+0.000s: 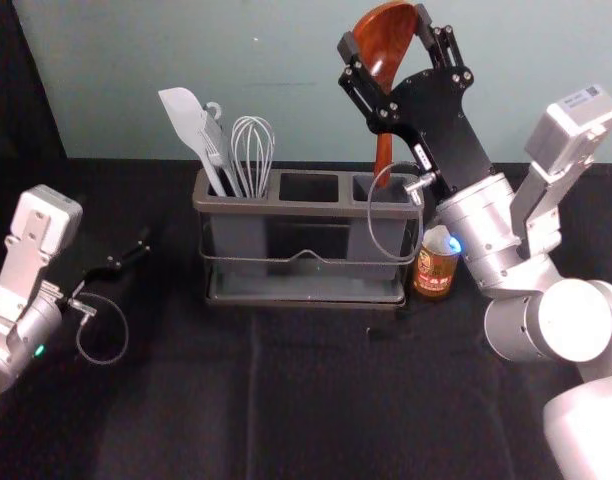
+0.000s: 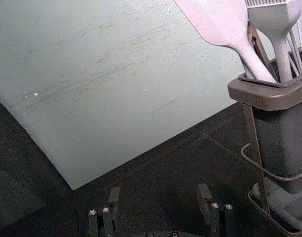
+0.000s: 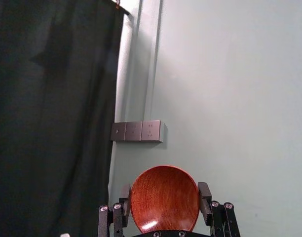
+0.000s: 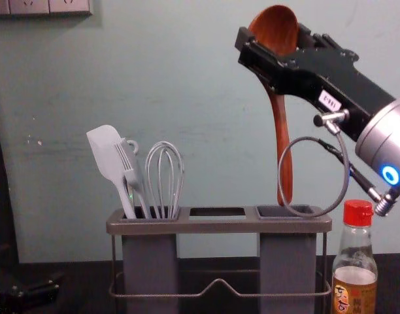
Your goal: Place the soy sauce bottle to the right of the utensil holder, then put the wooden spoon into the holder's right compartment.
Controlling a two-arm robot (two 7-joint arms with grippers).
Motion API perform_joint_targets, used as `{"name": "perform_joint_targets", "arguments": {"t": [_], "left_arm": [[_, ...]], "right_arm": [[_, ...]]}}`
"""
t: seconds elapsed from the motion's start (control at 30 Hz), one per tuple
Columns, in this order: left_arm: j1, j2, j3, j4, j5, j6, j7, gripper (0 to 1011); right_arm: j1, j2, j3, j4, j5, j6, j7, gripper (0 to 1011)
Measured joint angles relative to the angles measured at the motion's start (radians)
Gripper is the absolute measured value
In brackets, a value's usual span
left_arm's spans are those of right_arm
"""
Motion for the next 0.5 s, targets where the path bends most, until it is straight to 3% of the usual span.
{"name": "perform_joint_targets", "arguments": {"t": [0.2, 0.5], "left_arm": [[0.0, 0.0, 0.0, 0.0, 0.0, 0.0, 0.0, 1000], [0.0, 0.0, 0.0, 0.0, 0.0, 0.0, 0.0, 1000]], "right_arm": [[0.017, -0.013, 0.007, 0.086, 0.021, -0.057, 0.025, 837], [0.011, -0.019, 0.011, 0.167, 0.035, -0.094, 0.054, 837]]}}
